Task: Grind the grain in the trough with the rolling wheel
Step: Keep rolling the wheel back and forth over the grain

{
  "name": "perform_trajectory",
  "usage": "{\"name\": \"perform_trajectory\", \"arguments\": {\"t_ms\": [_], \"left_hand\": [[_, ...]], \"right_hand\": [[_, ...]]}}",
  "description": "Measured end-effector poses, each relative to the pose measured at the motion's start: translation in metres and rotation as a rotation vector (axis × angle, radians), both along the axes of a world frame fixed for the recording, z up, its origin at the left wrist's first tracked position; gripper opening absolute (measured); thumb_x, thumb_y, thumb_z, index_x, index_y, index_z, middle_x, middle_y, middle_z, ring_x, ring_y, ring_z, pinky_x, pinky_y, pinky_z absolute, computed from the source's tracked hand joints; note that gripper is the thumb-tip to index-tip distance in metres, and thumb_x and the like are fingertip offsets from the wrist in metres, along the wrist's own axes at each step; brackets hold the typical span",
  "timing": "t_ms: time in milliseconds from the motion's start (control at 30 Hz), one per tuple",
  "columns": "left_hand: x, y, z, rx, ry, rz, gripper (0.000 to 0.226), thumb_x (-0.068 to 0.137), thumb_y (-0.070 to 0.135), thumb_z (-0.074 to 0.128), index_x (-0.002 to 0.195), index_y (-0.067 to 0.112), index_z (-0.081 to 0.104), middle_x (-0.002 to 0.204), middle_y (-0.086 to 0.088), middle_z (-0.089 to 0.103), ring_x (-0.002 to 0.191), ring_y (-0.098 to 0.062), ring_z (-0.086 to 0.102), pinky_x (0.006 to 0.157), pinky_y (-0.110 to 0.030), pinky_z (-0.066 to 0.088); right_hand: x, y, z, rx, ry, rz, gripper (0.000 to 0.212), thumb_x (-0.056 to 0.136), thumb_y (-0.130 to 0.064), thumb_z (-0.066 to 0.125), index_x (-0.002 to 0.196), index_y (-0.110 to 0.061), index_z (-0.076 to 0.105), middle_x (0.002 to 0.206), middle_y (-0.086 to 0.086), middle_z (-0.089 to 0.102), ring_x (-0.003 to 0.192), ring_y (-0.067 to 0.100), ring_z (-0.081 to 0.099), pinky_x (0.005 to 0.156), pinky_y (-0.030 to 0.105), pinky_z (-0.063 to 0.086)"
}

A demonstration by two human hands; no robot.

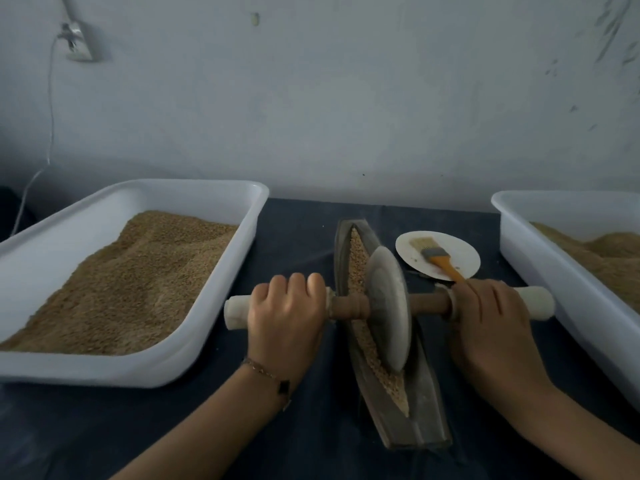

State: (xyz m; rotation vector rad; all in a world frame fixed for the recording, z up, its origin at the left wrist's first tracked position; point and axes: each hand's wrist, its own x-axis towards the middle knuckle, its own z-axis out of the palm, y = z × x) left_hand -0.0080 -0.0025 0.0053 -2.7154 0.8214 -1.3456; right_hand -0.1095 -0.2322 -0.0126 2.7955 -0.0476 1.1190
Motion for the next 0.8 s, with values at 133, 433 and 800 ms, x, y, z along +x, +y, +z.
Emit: {"name": "perform_trajectory", "arguments": {"t_ms": [133,433,800], "left_hand": [[0.015,-0.001,0.006,0.021,0.286,-0.060,0.024,0.065,0.018,0.069,0.064,0.018,0.045,0.056,0.004,0.048,0.049,-0.016,0.044,0.051,-0.025,0.031],[0.081,-0.029,0.029,0.028,0.708,0.146,0.022,0.085,0.035,0.054,0.068,0.023,0.047,0.067,0.004,0.050,0.062,-0.016,0.051,0.062,-0.028,0.039],[0.079,-0.029,0.027,0.070,0.517,0.109,0.027,0.088,0.038,0.053,0.073,0.022,0.037,0.062,0.008,0.040,0.054,-0.011,0.038,0.057,-0.028,0.033]], "right_hand": [[0.016,0.004,0.015,0.042,0.040,-0.024,0.025,0.066,-0.004,0.073,0.085,-0.007,0.057,0.083,0.011,0.057,0.074,0.030,0.052,0.069,0.043,0.043],[0.113,-0.020,0.051,-0.015,0.323,-0.147,0.012,0.084,-0.025,0.056,0.078,-0.023,0.046,0.080,0.000,0.061,0.069,0.019,0.043,0.064,0.033,0.029],[0.114,-0.030,0.050,0.003,0.324,-0.116,0.015,0.080,-0.025,0.056,0.076,-0.024,0.042,0.072,-0.003,0.060,0.058,0.018,0.040,0.059,0.031,0.029]]}}
